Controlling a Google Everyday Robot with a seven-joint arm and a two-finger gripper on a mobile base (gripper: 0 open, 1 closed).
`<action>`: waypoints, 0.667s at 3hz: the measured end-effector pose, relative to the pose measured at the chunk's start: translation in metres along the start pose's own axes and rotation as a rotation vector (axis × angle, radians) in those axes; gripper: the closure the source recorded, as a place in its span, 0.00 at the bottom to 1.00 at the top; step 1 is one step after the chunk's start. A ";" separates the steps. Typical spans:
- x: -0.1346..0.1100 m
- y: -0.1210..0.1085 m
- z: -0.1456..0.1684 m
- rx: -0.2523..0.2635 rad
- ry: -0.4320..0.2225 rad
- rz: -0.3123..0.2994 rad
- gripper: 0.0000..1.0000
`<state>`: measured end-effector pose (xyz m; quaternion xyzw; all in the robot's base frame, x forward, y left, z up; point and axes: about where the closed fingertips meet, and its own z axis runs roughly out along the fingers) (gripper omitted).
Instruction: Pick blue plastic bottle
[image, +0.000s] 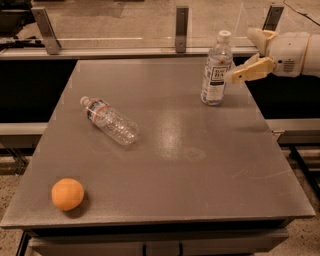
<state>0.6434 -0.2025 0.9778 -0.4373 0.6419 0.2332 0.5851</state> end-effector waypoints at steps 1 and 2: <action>0.008 -0.006 0.018 -0.020 -0.007 0.021 0.00; 0.020 -0.010 0.034 -0.055 -0.032 0.093 0.00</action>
Offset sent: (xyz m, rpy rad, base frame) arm 0.0444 0.0202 -0.0406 0.1489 0.1480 0.0603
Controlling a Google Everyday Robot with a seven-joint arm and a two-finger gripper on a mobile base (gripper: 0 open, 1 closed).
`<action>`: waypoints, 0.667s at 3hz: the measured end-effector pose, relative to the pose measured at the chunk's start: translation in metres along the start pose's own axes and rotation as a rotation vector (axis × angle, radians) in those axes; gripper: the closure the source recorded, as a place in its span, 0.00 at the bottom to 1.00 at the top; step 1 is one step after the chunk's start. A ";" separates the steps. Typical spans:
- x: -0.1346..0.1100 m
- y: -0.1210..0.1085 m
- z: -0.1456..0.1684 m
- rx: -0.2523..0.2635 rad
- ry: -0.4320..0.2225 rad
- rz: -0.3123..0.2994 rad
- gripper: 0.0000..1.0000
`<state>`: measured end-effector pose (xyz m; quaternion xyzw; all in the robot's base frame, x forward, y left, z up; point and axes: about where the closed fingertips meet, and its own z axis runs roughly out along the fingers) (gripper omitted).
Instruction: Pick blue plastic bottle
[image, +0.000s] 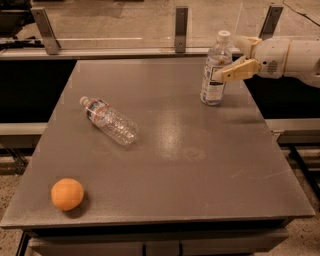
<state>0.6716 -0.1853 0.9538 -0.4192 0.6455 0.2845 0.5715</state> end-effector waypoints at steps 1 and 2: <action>0.004 0.002 0.013 -0.043 0.030 0.027 0.18; 0.017 0.010 0.007 -0.054 0.117 0.037 0.42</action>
Offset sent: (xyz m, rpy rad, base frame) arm -0.0232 -0.0063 -0.0366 -0.1880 0.1688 0.0194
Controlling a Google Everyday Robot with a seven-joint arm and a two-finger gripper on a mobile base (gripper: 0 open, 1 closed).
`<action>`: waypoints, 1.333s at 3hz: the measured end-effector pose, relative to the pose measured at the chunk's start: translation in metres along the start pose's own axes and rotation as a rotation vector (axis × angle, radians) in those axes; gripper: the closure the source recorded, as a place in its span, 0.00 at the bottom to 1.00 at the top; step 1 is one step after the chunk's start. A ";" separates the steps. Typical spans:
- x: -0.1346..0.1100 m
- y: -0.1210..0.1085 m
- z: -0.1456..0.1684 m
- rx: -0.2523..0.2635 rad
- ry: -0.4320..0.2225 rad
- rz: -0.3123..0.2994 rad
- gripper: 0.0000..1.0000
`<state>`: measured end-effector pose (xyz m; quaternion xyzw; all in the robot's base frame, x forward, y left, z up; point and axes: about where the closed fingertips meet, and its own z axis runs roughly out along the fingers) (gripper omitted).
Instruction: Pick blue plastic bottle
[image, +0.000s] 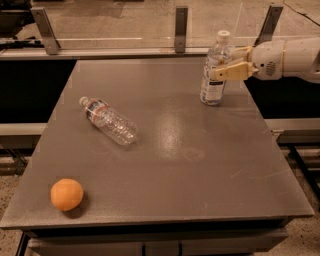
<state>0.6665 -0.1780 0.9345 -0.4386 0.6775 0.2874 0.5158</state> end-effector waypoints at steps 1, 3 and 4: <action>0.011 0.006 -0.011 0.011 0.058 -0.006 0.65; -0.043 0.021 -0.075 0.033 0.175 -0.074 1.00; -0.045 0.022 -0.077 0.028 0.178 -0.076 1.00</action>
Offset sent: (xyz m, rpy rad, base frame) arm -0.0355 -0.0428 0.0393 -0.1062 -0.0335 0.0021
